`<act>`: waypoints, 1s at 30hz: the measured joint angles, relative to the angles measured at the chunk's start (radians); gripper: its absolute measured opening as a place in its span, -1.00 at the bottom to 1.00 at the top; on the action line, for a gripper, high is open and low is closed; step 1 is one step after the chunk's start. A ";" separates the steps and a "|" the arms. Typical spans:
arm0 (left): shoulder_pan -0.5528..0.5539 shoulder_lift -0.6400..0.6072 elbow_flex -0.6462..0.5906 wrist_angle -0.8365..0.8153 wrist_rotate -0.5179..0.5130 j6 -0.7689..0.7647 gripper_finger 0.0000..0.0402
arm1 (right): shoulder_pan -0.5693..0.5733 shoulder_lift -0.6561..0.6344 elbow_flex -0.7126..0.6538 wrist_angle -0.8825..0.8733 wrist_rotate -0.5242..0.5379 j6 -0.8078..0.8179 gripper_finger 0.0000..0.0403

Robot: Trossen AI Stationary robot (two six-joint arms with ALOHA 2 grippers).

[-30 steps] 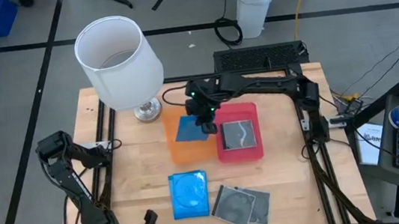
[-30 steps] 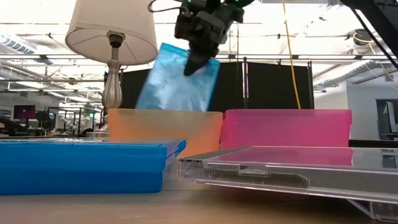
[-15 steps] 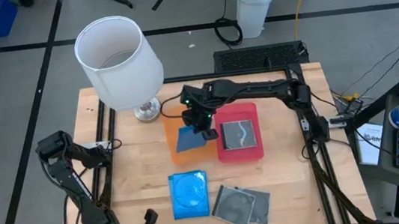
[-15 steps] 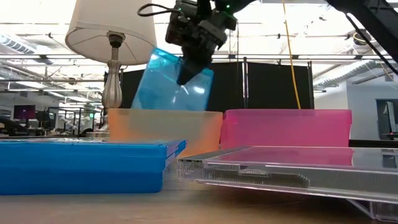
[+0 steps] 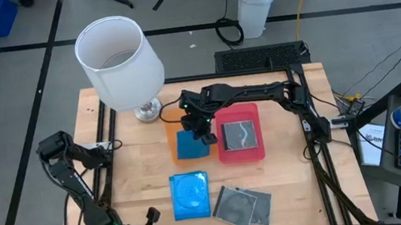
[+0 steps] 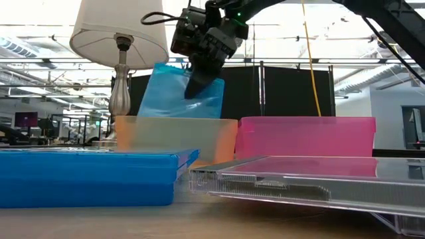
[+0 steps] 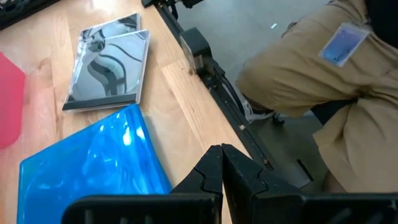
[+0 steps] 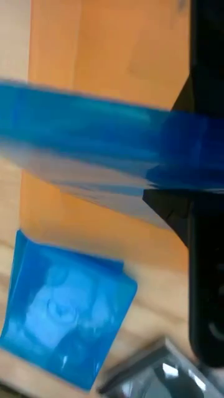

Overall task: Pick & place jewel cases by type
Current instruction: Put the blue CD case into the orange bin

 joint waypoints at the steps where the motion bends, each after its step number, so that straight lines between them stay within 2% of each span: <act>1: 0.000 0.000 0.000 -0.005 0.000 -0.002 -0.95 | -0.001 0.000 -0.001 0.012 0.008 0.000 -0.66; 6: -0.003 0.000 0.000 -0.015 0.001 -0.026 -0.95 | 0.005 0.000 -0.002 0.061 0.124 -0.004 -0.41; 11: -0.009 0.000 0.000 -0.016 0.001 -0.046 -0.95 | 0.009 0.001 -0.003 0.114 0.145 0.031 -0.21; 14: -0.013 0.000 0.000 -0.015 0.002 -0.052 -0.95 | 0.019 0.001 -0.003 0.134 0.193 0.042 -0.13; 17: -0.013 0.000 0.000 -0.015 0.001 -0.051 -0.95 | 0.035 0.001 -0.003 0.144 0.265 0.046 -0.08; 23: -0.011 0.000 0.000 -0.014 0.000 -0.052 -0.95 | 0.059 -0.022 -0.003 0.149 0.272 0.101 -0.01; 30: -0.011 0.000 0.000 -0.005 0.000 -0.097 -0.95 | 0.090 -0.040 -0.003 0.154 0.392 0.101 0.00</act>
